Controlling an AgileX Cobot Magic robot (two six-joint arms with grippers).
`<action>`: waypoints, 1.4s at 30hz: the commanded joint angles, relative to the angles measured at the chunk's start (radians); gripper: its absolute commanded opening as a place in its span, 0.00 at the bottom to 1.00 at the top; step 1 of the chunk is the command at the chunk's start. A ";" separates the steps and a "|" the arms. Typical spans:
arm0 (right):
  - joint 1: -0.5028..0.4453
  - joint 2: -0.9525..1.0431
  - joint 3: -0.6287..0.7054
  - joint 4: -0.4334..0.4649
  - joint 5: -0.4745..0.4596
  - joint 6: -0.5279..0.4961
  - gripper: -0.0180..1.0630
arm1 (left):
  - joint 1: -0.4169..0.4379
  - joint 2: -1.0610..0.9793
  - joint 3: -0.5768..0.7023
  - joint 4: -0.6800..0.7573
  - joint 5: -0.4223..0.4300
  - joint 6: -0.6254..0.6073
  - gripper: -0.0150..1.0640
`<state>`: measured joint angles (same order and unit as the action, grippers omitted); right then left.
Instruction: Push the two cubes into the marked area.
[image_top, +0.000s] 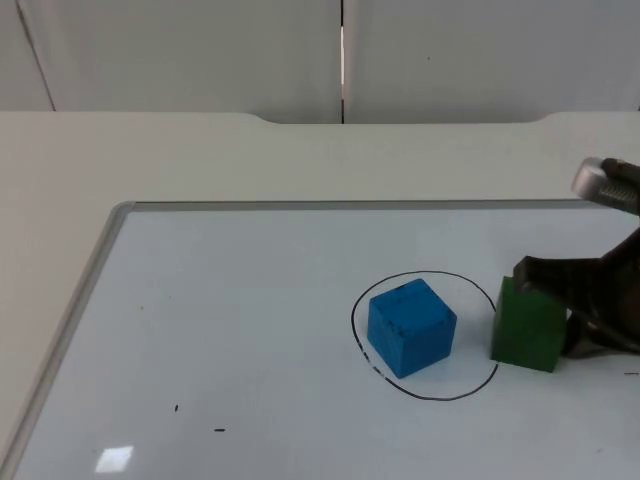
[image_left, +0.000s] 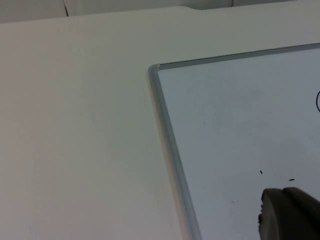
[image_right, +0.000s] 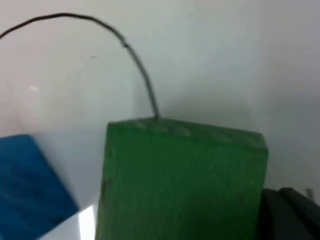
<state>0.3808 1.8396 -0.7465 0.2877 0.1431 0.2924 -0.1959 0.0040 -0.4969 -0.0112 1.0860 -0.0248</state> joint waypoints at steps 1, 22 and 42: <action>0.017 0.001 -0.002 0.007 -0.029 0.011 0.02 | -0.003 -0.004 0.005 -0.011 -0.011 0.001 0.01; 0.024 0.029 -0.023 0.010 -0.096 0.056 0.02 | -0.003 -0.004 0.005 -0.011 -0.011 0.001 0.01; 0.049 0.071 -0.052 0.008 -0.134 0.081 0.02 | -0.003 -0.004 0.005 -0.011 -0.011 0.001 0.01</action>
<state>0.4159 1.9082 -0.7935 0.2992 0.0388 0.3675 -0.1959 0.0040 -0.4969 -0.0112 1.0860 -0.0248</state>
